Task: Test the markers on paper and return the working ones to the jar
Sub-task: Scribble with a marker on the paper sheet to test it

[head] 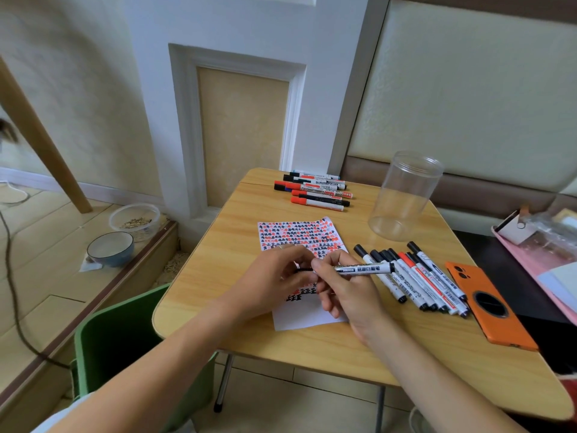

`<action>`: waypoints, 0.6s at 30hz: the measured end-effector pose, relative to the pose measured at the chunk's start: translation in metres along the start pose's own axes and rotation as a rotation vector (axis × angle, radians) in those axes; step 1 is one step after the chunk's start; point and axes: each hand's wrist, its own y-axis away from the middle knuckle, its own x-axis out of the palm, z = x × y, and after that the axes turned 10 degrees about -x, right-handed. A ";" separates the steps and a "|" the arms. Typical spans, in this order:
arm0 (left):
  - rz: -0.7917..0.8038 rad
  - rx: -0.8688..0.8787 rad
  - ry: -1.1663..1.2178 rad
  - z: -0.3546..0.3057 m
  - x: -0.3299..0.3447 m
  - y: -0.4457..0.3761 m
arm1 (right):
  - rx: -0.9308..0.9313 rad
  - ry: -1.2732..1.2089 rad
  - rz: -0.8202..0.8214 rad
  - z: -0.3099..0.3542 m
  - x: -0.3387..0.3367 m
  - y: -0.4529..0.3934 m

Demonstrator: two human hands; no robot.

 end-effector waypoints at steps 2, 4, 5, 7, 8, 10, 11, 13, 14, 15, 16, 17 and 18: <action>-0.022 -0.004 0.004 0.001 -0.001 0.000 | 0.005 -0.020 0.008 0.001 0.001 0.000; -0.041 -0.034 0.002 0.004 -0.005 -0.002 | 0.028 -0.069 -0.002 0.004 0.001 -0.001; -0.054 -0.046 -0.019 0.007 -0.009 -0.003 | 0.044 -0.101 -0.015 0.004 0.001 -0.002; -0.076 -0.081 -0.080 0.015 -0.018 -0.004 | 0.076 -0.161 -0.064 0.004 -0.003 -0.003; -0.085 -0.099 -0.107 0.019 -0.022 -0.003 | 0.083 -0.182 -0.092 0.003 -0.004 -0.003; -0.096 -0.127 -0.125 0.025 -0.030 -0.003 | 0.070 -0.180 -0.130 0.001 -0.006 -0.004; -0.096 -0.136 -0.118 0.026 -0.032 -0.002 | 0.057 -0.159 -0.138 0.000 -0.006 -0.004; -0.089 -0.147 -0.091 0.025 -0.032 0.000 | 0.040 -0.120 -0.138 -0.001 -0.006 -0.004; -0.086 -0.155 -0.063 0.024 -0.030 0.001 | 0.038 -0.111 -0.133 -0.001 -0.006 -0.004; -0.084 -0.163 -0.021 0.022 -0.027 0.002 | 0.039 -0.107 -0.129 -0.001 -0.006 -0.004; -0.071 -0.170 0.036 0.021 -0.024 0.003 | 0.042 -0.104 -0.122 0.000 -0.006 -0.004; -0.053 -0.166 0.082 0.019 -0.021 0.004 | 0.043 -0.098 -0.112 0.001 -0.005 -0.004; -0.039 -0.155 0.101 0.018 -0.018 0.004 | 0.044 -0.090 -0.102 0.001 -0.004 -0.004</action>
